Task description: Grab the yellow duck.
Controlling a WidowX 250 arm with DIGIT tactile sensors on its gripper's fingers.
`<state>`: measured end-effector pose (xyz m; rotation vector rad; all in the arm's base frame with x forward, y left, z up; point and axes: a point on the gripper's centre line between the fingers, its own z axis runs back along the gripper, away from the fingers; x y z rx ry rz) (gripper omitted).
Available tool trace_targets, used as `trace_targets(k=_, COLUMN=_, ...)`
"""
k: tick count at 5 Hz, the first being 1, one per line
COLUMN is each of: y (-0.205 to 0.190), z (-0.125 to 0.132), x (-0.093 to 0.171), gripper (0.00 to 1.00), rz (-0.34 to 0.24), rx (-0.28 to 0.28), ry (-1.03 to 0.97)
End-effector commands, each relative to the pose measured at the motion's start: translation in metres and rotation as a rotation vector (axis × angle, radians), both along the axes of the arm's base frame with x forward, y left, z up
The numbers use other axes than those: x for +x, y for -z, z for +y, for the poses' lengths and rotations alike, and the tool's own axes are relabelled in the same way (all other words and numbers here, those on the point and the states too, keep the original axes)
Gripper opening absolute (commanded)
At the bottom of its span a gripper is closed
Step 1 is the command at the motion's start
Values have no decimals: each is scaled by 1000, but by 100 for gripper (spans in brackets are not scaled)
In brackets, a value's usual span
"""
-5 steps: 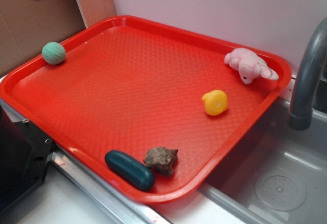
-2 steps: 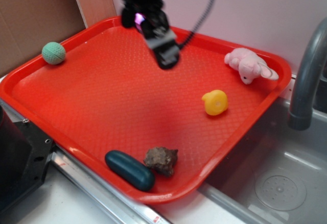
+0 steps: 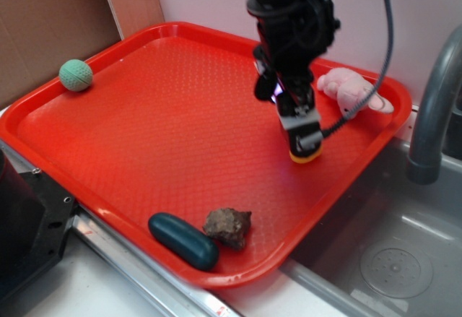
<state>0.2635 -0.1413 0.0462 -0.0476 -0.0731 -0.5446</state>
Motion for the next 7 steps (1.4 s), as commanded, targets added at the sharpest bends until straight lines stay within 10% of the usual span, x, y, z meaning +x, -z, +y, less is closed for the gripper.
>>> trace_targets(k=1, y=24, z=-24, x=10, gripper=100, rz=22, rx=-48, ry=11)
trace_targets(k=2, y=23, z=-22, x=4, gripper=0, rz=14, rx=-29, ry=8)
trace_targets(k=5, y=-21, z=-1, x=-14, gripper=0, rz=-63, rx=-4, ry=-49)
trace_targets(k=6, y=-35, z=8, x=-11, gripper=100, rz=-52, rx=-14, ry=-83)
trace_targets(k=7, y=-38, z=14, x=-10, gripper=100, rz=-56, rx=-10, ry=-108)
